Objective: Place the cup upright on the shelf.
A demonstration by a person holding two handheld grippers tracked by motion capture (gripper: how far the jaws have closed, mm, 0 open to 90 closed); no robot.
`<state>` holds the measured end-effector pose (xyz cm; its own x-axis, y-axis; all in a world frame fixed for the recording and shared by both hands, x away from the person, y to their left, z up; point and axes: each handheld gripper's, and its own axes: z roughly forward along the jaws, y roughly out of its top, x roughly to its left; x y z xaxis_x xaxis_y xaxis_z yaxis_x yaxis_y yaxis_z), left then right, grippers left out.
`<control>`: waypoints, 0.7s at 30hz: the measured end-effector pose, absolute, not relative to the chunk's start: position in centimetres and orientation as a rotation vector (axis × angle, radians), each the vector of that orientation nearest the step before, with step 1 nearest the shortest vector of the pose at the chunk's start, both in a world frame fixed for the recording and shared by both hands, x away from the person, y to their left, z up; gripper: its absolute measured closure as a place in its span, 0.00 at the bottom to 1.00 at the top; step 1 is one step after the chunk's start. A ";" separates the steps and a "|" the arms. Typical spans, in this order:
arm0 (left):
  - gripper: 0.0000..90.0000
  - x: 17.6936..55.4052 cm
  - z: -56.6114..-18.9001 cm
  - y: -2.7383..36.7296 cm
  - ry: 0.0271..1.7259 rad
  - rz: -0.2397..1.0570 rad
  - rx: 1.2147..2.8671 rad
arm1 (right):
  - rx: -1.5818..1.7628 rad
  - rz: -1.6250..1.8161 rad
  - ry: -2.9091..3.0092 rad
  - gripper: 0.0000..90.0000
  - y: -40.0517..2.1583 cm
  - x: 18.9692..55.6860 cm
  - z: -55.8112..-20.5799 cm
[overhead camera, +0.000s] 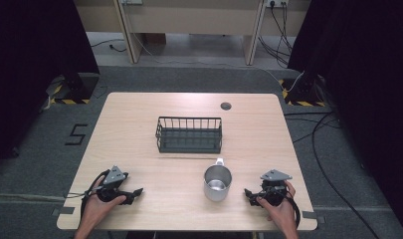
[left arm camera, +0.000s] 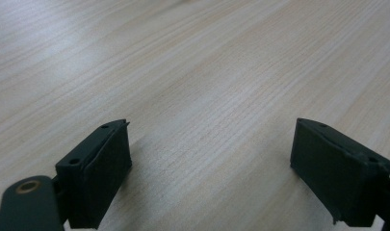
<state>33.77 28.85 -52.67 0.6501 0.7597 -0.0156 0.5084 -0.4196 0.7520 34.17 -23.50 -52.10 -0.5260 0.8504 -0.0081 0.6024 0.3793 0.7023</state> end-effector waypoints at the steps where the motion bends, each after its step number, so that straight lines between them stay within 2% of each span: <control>1: 0.15 33.8 -52.7 28.9 0.981 0.425 2.111 | 1.268 0.933 2.274 0.02 -23.5 34.2 -52.1; 3: 0.15 33.8 -52.7 28.9 0.981 0.425 2.111 | 1.266 0.936 2.272 0.02 -23.5 34.2 -52.1; 6: 0.15 33.8 -52.7 28.9 0.981 0.424 2.111 | 1.277 0.997 2.250 0.19 -23.7 34.1 -51.9; 7: 0.15 33.8 -52.7 28.8 0.981 0.425 2.110 | 1.276 1.012 2.241 0.20 -23.7 34.1 -51.9; 8: 0.15 33.8 -52.7 28.9 0.981 0.424 2.111 | 1.285 1.018 2.243 0.17 -23.8 34.2 -51.8; 14: 0.15 33.8 -52.7 28.8 0.981 0.425 2.110 | 1.269 1.039 2.240 0.17 -23.4 34.3 -51.2; 21: 0.15 33.8 -52.7 28.9 0.980 0.425 2.110 | 1.223 1.102 2.220 0.17 -22.5 35.7 -48.5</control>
